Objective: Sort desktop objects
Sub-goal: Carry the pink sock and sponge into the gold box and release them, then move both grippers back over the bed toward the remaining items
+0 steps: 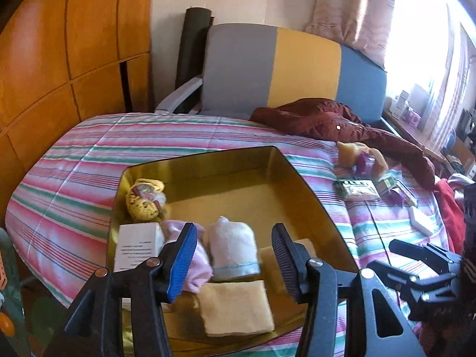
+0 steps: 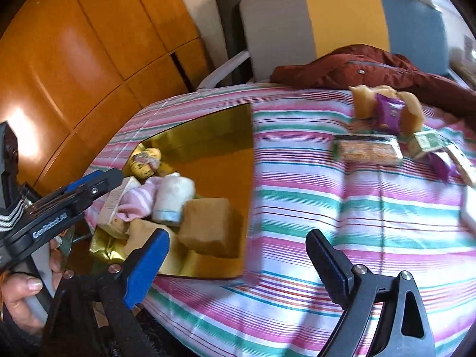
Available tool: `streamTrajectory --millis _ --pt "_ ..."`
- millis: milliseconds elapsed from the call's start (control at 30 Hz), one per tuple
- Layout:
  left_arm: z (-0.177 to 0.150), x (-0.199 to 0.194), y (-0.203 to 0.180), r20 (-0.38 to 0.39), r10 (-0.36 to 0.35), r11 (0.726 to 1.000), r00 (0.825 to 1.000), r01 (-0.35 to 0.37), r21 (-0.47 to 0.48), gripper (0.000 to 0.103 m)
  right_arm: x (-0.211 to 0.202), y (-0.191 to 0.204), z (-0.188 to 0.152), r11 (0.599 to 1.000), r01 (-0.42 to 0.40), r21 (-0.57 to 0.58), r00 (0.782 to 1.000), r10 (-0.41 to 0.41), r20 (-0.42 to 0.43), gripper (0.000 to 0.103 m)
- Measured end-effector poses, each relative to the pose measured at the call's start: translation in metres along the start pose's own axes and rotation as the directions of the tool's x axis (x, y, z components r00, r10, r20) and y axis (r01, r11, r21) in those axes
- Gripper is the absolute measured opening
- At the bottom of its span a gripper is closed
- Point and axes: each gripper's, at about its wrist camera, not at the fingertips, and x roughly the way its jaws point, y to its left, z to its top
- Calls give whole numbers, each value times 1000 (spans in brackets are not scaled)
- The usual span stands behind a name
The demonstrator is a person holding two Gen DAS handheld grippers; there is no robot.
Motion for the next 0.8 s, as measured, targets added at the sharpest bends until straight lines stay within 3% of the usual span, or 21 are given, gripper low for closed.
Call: streamTrajectory --millis 367,800 --pt "-1 5 -41 -28 -67 993 997 69 92 53 -26 -64 -10 986 92 139 995 -95 14 95" --pt "1 14 -96 -66 -165 965 984 175 197 53 -66 -141 -24 935 204 290 977 -215 3 97"
